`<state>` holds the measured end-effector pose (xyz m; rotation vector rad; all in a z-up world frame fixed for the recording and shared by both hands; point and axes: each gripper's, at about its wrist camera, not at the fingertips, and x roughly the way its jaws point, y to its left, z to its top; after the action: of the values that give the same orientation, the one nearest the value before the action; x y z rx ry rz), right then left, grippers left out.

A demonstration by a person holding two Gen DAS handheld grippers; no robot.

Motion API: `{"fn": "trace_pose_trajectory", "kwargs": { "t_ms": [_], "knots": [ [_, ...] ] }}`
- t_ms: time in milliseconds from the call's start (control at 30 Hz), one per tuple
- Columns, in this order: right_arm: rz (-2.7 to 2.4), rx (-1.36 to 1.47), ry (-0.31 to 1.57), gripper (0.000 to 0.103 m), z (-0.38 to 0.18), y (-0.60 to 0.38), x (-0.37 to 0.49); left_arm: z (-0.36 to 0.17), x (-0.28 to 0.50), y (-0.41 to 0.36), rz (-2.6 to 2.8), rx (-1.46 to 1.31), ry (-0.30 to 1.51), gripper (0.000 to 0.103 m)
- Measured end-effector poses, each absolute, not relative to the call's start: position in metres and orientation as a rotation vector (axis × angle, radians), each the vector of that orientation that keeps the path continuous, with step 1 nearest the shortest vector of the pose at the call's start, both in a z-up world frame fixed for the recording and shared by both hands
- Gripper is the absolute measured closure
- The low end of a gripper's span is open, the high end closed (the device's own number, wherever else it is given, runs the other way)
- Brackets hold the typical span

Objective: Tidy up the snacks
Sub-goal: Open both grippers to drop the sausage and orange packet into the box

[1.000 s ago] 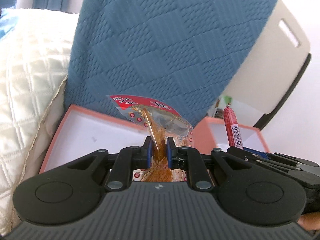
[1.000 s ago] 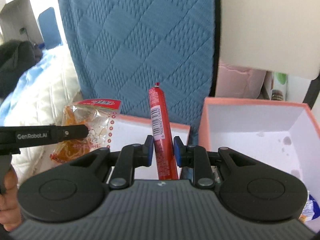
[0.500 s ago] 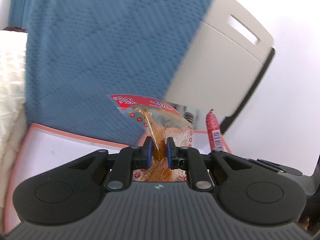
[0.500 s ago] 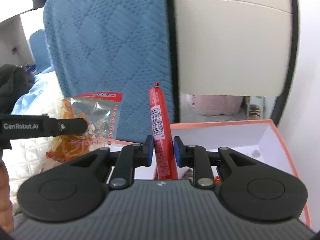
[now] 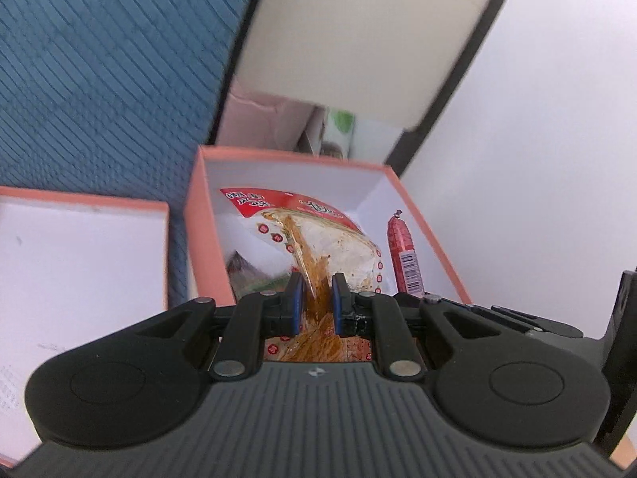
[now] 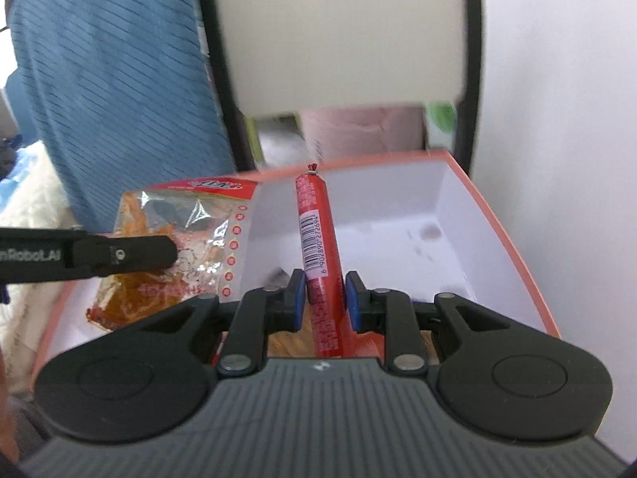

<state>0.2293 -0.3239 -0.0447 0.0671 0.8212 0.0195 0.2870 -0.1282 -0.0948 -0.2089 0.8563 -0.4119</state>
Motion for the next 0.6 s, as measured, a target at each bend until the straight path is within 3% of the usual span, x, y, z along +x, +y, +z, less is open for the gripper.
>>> {"fn": "trace_pose_trajectory", "kwargs": {
  "t_ms": [167, 233, 267, 300, 367, 400, 433, 600],
  "knots": [
    [-0.018, 0.103, 0.857, 0.078, -0.061, -0.34, 0.224, -0.102, 0.285, -0.138, -0.414, -0.194, 0.872, 0.081],
    [-0.031, 0.115, 0.867, 0.077, -0.062, -0.343, 0.225, -0.099, 0.288, -0.138, -0.394, -0.192, 0.877, 0.049],
    [-0.036, 0.118, 0.87, 0.077, -0.063, -0.343, 0.223, -0.097, 0.286, -0.135, -0.391, -0.202, 0.871, 0.028],
    [-0.044, 0.12, 0.876, 0.076, -0.063, -0.344, 0.222, -0.094, 0.283, -0.131, -0.389, -0.209, 0.858, 0.023],
    [-0.06, 0.12, 0.872, 0.066, -0.062, -0.348, 0.221, -0.085, 0.277, -0.128, -0.388, -0.191, 0.83, 0.023],
    [-0.064, 0.124, 0.864, 0.054, -0.059, -0.348, 0.22, -0.08, 0.275, -0.128, -0.386, -0.183, 0.822, 0.023],
    [-0.062, 0.129, 0.851, 0.049, -0.056, -0.349, 0.218, -0.075, 0.272, -0.127, -0.387, -0.178, 0.813, 0.023],
    [-0.038, 0.149, 0.781, 0.048, -0.026, -0.347, 0.2, -0.045, 0.25, -0.117, -0.389, -0.154, 0.746, 0.023]
  ]
}}
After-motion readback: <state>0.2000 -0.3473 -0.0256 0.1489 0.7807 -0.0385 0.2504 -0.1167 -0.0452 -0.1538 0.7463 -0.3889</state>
